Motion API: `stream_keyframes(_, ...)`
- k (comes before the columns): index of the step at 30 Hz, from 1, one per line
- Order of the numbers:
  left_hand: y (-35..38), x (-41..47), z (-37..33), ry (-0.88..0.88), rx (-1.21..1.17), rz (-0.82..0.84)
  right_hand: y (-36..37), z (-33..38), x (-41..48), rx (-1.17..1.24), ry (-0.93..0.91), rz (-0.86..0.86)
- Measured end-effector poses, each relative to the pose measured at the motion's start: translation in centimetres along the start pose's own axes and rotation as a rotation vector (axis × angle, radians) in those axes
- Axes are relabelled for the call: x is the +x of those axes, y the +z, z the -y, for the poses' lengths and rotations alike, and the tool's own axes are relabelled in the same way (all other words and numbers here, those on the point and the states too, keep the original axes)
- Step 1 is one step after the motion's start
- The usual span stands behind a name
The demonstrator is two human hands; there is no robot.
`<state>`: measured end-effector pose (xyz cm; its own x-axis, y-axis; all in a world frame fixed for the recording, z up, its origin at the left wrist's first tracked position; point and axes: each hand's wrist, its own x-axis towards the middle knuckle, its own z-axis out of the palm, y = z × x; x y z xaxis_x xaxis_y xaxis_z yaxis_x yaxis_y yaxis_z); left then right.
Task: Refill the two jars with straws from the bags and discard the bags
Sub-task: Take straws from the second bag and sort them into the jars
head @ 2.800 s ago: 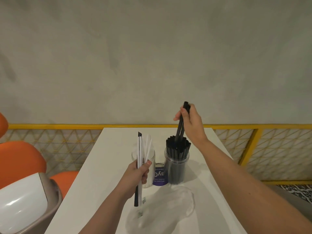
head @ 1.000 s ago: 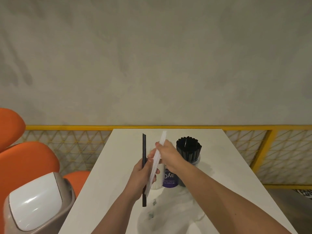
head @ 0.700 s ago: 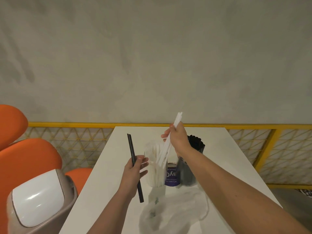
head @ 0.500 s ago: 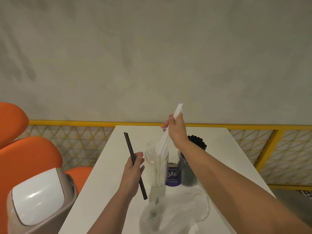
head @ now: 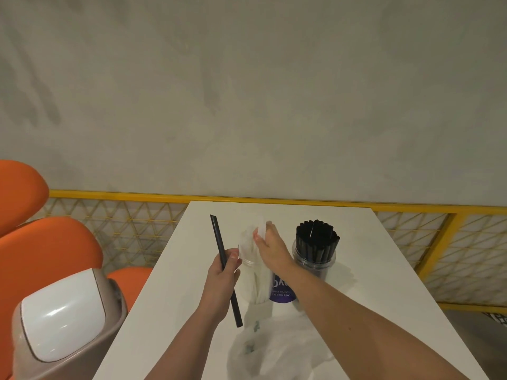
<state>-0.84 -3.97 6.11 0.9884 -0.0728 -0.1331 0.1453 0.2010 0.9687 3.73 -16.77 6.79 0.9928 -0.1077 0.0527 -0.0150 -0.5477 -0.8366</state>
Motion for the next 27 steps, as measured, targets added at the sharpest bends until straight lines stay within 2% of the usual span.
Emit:
stream_keyframes(2,0.1,-0.1,-0.1,0.004,0.011,0.01,0.2,-0.2,-0.2,-0.028,-0.05,-0.018)
stream_keyframes(5,0.1,-0.1,-0.2,0.012,0.034,0.024,-0.3,0.4,-0.5,-0.021,-0.184,-0.183)
stream_keyframes(8,0.1,-0.1,-0.3,0.02,0.048,0.032,-0.9,0.9,-0.5,-0.159,-0.331,-0.283)
stream_keyframes(11,0.2,-0.2,-0.4,0.033,0.067,0.033,-1.0,0.8,-0.5,-0.441,-0.333,-0.133)
stream_keyframes(13,0.3,-0.2,-0.5,0.053,0.093,0.018,-1.0,0.5,-0.5,-0.524,-0.294,-0.033)
stream_keyframes(16,0.7,-0.2,-0.9,0.118,0.155,-0.01,-1.7,1.8,-1.1,-0.254,-0.287,-0.061)
stream_keyframes(18,1.2,-0.2,-1.3,0.148,0.201,0.005,-2.5,3.5,-1.6,0.01,-0.271,-0.02)
stream_keyframes(20,2.0,-0.1,-1.6,0.15,0.244,0.045,-3.5,5.0,-2.0,0.172,-0.25,0.008)
stream_keyframes(23,3.5,-0.1,-2.0,0.145,0.27,0.112,-5.5,6.5,-2.1,0.212,-0.247,0.01)
stream_keyframes(27,6.0,-0.1,-2.6,0.153,0.275,0.184,-8.4,7.0,-1.8,0.116,-0.262,0.038)
